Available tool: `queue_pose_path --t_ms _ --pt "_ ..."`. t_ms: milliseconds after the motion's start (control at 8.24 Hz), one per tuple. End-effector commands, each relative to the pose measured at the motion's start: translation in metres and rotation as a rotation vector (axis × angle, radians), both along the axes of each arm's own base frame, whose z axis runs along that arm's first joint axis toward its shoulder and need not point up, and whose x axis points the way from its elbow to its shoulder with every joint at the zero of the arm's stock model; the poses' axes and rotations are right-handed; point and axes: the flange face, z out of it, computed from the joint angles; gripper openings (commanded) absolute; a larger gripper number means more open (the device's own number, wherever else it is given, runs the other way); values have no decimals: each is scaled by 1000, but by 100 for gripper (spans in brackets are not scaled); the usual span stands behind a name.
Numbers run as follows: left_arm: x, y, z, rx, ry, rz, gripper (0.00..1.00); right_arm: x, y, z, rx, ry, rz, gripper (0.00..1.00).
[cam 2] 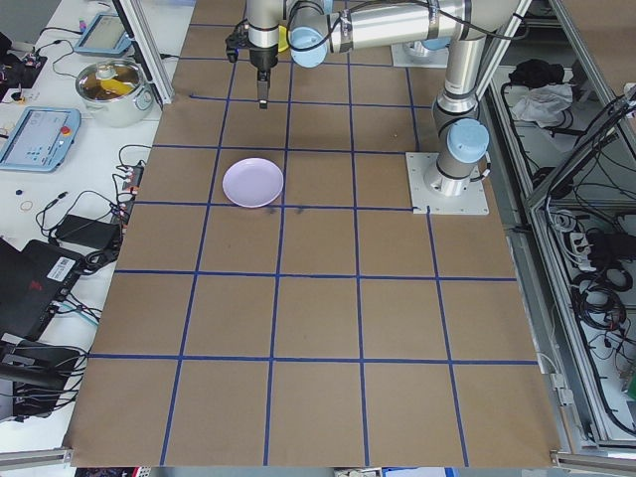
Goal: Sort blocks by color into plates
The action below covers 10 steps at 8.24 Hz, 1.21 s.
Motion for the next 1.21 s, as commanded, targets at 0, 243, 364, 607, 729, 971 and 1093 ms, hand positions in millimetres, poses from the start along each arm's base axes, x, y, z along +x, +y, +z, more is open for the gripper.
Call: queue_pose_path --t_ms 0,243,364,607,729,971,1093 --pt "0 0 0 1 0 0 100 120 14 17 -38 -71 44 20" --pt "0 0 0 1 0 0 100 176 16 18 -78 -67 -2 21" --pt "0 0 -1 2 0 1 100 201 11 23 -98 -71 -9 21" --pt "0 0 -1 2 0 1 100 247 18 7 -92 -50 -43 23" --pt "0 0 -1 2 0 1 100 256 19 -2 -98 -59 -74 23" --pt "0 0 -1 4 -1 0 100 279 26 -28 -102 -60 -36 27" --pt "0 1 -2 7 -1 0 100 281 24 -30 -113 -68 -16 50"
